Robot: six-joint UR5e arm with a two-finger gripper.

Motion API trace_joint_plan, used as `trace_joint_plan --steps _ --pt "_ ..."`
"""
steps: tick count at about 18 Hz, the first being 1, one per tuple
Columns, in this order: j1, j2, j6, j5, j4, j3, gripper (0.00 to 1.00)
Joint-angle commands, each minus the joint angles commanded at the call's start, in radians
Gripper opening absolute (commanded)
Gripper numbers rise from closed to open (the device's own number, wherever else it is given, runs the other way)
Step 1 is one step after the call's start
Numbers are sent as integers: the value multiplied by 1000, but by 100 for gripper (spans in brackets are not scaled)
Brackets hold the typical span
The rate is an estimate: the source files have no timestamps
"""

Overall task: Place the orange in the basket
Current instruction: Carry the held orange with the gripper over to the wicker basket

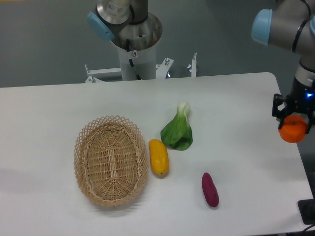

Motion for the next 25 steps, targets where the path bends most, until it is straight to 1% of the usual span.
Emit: trace_joint_plan --steps 8,10,12,14,15,19,21,22,24,25 --pt "-14 -3 -15 0 2 -8 66" --pt "-55 1 -59 2 2 -21 66" --pt "-93 0 -162 3 26 -35 66" --pt "-132 1 -234 3 98 -75 66" --pt "-164 9 -292 9 135 -102 66" --pt "-264 58 -445 32 141 -175 66" --pt "-325 87 -527 52 152 -234 66" --pt "-351 98 -547 72 152 -254 66" --pt "-412 116 -584 89 149 -284 66" --pt "-434 126 -615 89 149 -288 66"
